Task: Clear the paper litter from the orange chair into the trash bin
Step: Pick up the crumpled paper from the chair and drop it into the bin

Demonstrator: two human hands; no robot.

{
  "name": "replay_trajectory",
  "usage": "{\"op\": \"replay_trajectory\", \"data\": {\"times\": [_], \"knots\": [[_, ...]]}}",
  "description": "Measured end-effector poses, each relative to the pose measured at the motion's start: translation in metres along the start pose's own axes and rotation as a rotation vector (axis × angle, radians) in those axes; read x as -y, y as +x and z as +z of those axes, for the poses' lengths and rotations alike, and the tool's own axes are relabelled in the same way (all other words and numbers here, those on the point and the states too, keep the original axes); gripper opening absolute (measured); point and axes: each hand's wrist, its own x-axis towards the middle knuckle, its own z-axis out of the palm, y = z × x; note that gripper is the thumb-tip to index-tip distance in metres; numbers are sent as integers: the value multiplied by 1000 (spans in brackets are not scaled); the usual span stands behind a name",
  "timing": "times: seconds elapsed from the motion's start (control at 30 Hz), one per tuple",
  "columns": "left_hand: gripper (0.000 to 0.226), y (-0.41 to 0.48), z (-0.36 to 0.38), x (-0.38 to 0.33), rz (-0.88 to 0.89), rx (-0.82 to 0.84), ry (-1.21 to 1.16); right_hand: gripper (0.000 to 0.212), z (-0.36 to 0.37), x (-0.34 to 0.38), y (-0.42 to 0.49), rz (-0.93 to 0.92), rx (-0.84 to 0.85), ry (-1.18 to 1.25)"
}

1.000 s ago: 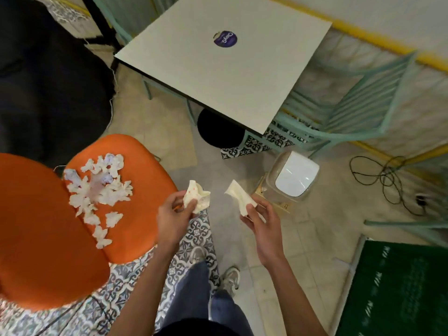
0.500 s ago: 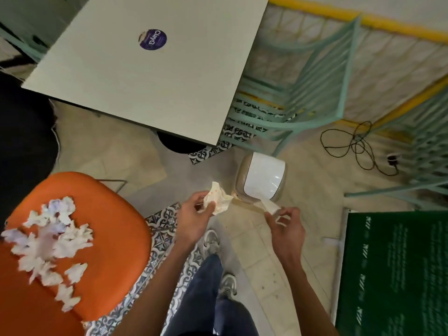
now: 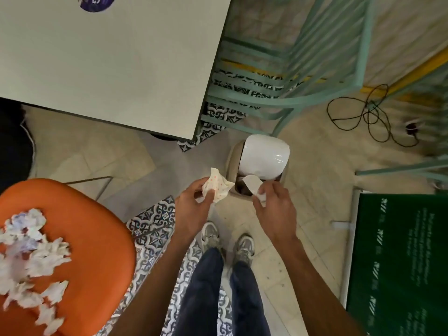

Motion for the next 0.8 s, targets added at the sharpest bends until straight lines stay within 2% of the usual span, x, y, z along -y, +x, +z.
{"op": "replay_trajectory", "data": {"times": [0.17, 0.5, 0.67, 0.8], "knots": [[37, 5, 29, 20, -39, -22, -13, 24, 30, -16, 18, -65, 24, -96], [37, 7, 60, 38, -75, -59, -5, 25, 63, -19, 46, 30, 147, -8], [33, 9, 71, 36, -55, -51, -14, 19, 59, -24, 37, -31, 84, 323], [32, 8, 84, 30, -14, -26, -15, 34, 45, -20, 27, -14, 168, 549]]}}
